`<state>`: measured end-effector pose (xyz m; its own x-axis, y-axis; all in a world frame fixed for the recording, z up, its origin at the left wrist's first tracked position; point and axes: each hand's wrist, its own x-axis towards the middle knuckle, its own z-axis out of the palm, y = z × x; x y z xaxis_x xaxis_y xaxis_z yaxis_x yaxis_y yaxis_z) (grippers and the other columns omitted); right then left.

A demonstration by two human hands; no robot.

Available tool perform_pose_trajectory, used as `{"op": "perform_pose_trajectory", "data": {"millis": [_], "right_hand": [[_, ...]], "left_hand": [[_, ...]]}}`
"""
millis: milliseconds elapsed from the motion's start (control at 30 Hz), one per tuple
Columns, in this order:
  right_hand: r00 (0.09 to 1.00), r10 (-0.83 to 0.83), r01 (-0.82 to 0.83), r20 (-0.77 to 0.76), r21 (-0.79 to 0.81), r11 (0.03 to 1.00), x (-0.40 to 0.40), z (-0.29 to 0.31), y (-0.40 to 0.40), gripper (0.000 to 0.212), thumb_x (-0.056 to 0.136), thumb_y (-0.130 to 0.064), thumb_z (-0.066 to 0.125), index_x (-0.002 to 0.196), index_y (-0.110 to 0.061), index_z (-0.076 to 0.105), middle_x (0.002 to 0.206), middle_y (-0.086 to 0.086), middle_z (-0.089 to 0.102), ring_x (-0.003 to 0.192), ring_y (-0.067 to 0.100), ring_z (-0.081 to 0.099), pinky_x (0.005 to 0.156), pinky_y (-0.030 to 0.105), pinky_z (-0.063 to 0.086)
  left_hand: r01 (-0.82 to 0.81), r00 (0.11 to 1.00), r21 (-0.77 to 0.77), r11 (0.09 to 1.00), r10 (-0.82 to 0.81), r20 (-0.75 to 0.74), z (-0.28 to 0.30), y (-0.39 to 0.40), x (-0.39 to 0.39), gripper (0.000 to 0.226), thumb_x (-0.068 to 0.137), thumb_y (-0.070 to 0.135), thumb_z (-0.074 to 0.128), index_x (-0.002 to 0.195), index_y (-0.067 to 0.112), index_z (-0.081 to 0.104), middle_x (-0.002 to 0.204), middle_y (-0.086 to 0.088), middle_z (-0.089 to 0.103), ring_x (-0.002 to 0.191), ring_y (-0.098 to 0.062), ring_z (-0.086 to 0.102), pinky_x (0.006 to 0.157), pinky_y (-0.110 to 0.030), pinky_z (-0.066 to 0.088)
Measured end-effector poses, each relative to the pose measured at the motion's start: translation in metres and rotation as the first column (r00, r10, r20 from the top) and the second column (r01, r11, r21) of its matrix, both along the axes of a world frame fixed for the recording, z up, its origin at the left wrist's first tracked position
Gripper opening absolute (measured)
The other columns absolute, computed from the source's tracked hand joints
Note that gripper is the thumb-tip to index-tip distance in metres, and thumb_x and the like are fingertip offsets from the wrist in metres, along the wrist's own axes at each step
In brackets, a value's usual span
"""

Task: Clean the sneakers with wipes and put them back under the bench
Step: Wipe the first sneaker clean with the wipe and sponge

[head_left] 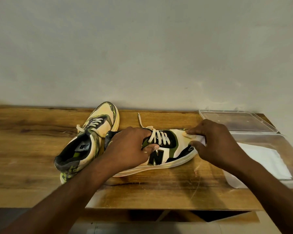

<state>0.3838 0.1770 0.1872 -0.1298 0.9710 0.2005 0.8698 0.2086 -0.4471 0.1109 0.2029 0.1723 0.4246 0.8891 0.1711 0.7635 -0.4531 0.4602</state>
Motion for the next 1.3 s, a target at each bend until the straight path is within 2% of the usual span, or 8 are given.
{"op": "perform_pose_trajectory", "data": {"millis": [333,467,667,800,933,1033,1200,1300], "right_hand": [[0.991,0.133,-0.133,0.0,0.018,0.991,-0.022,-0.003,-0.002,0.021,0.078,0.0,0.083,0.088,-0.019,0.085,0.08,-0.006,0.067,0.07,0.003,0.058,0.063,0.022,0.048],[0.997,-0.046,0.048,-0.065,0.041,0.998,-0.003,0.007,0.01,0.019,0.077,0.0,0.083,0.089,-0.015,0.085,0.087,-0.001,0.074,0.077,0.01,0.066,0.071,0.013,0.043],[1.0,-0.019,0.022,-0.021,0.119,0.993,-0.038,-0.004,0.002,0.018,0.08,0.002,0.075,0.082,-0.015,0.083,0.079,0.004,0.072,0.073,0.022,0.066,0.069,0.04,0.058],[1.0,-0.011,0.01,-0.025,-0.077,0.997,-0.024,0.009,0.007,0.02,0.081,0.0,0.079,0.088,-0.018,0.085,0.088,-0.005,0.075,0.075,0.004,0.063,0.066,0.009,0.047],[0.986,-0.165,0.167,-0.031,0.083,0.982,-0.015,0.004,0.014,0.02,0.077,0.004,0.079,0.088,-0.012,0.084,0.091,0.007,0.077,0.081,0.023,0.069,0.076,0.03,0.053],[0.998,-0.06,0.061,-0.016,0.128,0.99,-0.038,-0.003,0.009,0.018,0.077,0.003,0.076,0.082,-0.012,0.083,0.08,0.007,0.073,0.074,0.026,0.067,0.07,0.043,0.059],[0.998,-0.026,0.031,0.053,-0.096,0.995,-0.024,0.015,0.012,0.02,0.076,-0.001,0.079,0.085,-0.018,0.085,0.088,-0.002,0.076,0.079,0.015,0.067,0.074,0.033,0.058],[0.986,-0.127,0.121,0.109,0.064,0.991,-0.02,0.007,0.016,0.021,0.073,0.002,0.076,0.087,-0.012,0.084,0.087,0.007,0.075,0.077,0.026,0.066,0.072,0.036,0.057]], "left_hand": [[-0.004,1.0,-0.011,1.0,0.004,-0.005,0.0,0.0,0.0,0.025,0.096,0.052,0.066,0.11,0.034,0.075,0.085,0.012,0.074,0.075,-0.01,0.064,0.066,-0.03,0.051],[-0.004,1.0,0.005,1.0,0.004,-0.002,0.001,-0.002,0.001,0.025,0.096,0.052,0.066,0.109,0.033,0.074,0.086,0.011,0.074,0.072,-0.008,0.06,0.065,-0.029,0.047],[-0.01,1.0,0.03,0.999,0.01,-0.008,0.002,-0.003,0.003,0.023,0.096,0.051,0.066,0.109,0.034,0.075,0.08,0.012,0.072,0.067,-0.006,0.056,0.06,-0.027,0.044],[0.006,1.0,0.022,1.0,-0.006,-0.017,0.002,-0.002,0.001,0.026,0.095,0.053,0.064,0.108,0.032,0.074,0.081,0.012,0.072,0.074,-0.009,0.064,0.068,-0.034,0.056],[0.003,0.999,0.022,1.0,-0.002,-0.047,0.001,-0.001,0.001,0.028,0.094,0.055,0.061,0.104,0.031,0.072,0.081,0.011,0.072,0.075,-0.011,0.065,0.069,-0.037,0.058],[-0.01,0.999,0.015,1.0,0.01,-0.041,0.001,-0.002,0.002,0.027,0.094,0.055,0.062,0.105,0.032,0.073,0.084,0.011,0.073,0.077,-0.011,0.066,0.071,-0.036,0.058],[-0.022,0.998,0.027,0.999,0.024,-0.059,0.002,-0.002,0.004,0.027,0.094,0.054,0.062,0.106,0.031,0.072,0.083,0.01,0.073,0.078,-0.013,0.067,0.07,-0.037,0.058],[-0.022,0.997,0.023,0.999,0.024,-0.075,0.003,-0.002,0.004,0.027,0.094,0.053,0.062,0.105,0.03,0.072,0.084,0.009,0.073,0.079,-0.014,0.067,0.071,-0.037,0.059]]}}
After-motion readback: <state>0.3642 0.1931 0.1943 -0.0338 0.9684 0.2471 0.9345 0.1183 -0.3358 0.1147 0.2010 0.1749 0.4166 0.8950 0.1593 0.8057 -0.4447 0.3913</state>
